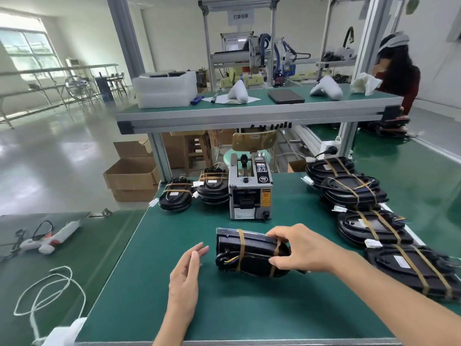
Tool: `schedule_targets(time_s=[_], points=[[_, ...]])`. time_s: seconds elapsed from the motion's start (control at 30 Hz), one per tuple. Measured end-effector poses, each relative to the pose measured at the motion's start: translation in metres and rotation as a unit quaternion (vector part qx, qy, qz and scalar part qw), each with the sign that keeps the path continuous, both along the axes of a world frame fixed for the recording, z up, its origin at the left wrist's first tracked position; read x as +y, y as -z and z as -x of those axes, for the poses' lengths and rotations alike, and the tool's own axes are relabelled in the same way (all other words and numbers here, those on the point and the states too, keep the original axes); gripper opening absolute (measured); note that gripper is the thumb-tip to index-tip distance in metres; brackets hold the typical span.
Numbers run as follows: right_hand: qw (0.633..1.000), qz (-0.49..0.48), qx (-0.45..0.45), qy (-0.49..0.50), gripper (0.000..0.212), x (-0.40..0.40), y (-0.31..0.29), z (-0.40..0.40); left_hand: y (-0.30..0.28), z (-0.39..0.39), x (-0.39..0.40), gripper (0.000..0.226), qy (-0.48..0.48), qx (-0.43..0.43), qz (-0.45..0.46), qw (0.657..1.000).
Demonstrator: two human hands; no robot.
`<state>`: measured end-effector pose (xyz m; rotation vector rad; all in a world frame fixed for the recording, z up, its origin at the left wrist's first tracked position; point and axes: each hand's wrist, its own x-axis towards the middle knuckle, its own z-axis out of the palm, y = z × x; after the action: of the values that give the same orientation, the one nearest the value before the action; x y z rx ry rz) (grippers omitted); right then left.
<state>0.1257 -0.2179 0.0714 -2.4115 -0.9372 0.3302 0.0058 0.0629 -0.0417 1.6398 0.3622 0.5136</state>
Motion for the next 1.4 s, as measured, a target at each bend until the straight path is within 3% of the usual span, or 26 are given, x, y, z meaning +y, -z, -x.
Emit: schedule_targets(time_s=[0.33,0.53,0.77,0.9,1.0,1.07,1.2,1.4], points=[[0.998,0.036,0.038,-0.025,0.045,0.005,0.002,-0.013,-0.011,0.003,-0.009,0.037,0.084,0.015,-0.069,0.994],[0.998,0.053,0.019,-0.016,0.083,0.006,0.010,-0.021,-0.014,0.003,-0.014,0.036,0.104,0.013,-0.133,0.986],[0.998,0.043,0.041,-0.028,0.090,0.007,0.015,-0.022,-0.012,0.001,-0.012,0.035,0.134,0.022,-0.113,0.984],[0.988,-0.093,0.123,0.005,0.065,0.026,0.003,-0.024,-0.009,-0.001,-0.010,0.031,0.146,0.017,-0.118,0.982],[0.956,-0.224,0.146,0.119,0.024,0.052,-0.003,-0.038,-0.009,-0.002,-0.009,0.028,0.152,0.014,-0.130,0.980],[0.927,-0.265,0.154,0.217,0.010,0.070,-0.003,-0.050,-0.009,-0.002,-0.009,0.025,0.154,0.006,-0.129,0.980],[0.875,-0.273,0.174,0.360,0.018,0.102,0.007,-0.073,-0.009,-0.003,-0.009,0.032,0.153,-0.011,-0.125,0.980],[0.820,-0.309,0.204,0.435,0.014,0.134,0.014,-0.090,-0.005,-0.006,-0.007,0.026,0.149,-0.012,-0.125,0.981]])
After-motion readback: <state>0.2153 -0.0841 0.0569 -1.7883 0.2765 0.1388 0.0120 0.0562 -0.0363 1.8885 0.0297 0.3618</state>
